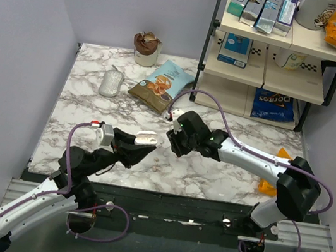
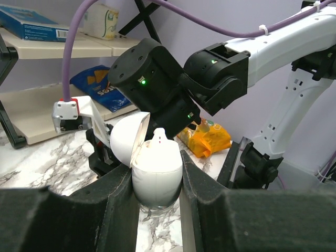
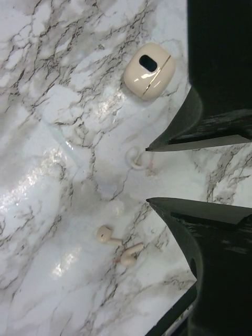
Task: Insert the wireless bluetooth earbuds into the charging case
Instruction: Adjust the earbud at the center of the board.
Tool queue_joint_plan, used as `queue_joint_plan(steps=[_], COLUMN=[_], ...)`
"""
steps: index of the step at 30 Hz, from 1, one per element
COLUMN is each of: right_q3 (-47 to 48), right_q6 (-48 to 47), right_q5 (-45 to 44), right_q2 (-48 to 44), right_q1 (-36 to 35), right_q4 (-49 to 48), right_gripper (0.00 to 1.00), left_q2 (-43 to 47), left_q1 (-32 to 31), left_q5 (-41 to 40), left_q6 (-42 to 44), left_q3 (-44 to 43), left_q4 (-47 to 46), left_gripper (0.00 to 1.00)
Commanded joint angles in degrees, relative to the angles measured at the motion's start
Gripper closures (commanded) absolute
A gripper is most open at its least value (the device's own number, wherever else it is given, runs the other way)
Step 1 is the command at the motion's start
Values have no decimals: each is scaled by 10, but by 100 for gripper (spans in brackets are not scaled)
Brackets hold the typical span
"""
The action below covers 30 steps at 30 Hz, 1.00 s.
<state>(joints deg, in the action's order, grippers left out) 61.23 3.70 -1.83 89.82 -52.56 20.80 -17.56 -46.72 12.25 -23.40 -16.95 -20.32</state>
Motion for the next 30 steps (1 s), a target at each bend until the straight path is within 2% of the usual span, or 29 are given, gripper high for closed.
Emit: queue_joint_plan(steps=[1,8,30], right_q3=[-30,-41,-45], right_q6=[39,54,61], right_q5=[58,87,22], right_q2=[13,42,67], right_q1=[-4,-4,-2], right_q4=[-28,-55,-72], right_gripper=[53,53,50], left_q2=[-3,-5,-15], left_q1=[-5,-6,-7], left_q5=[-13,-15,-20], left_q6=[6,-7,-1], left_q3=[3,13,10], left_q4=[4,-5,0], left_gripper=[100,100,100])
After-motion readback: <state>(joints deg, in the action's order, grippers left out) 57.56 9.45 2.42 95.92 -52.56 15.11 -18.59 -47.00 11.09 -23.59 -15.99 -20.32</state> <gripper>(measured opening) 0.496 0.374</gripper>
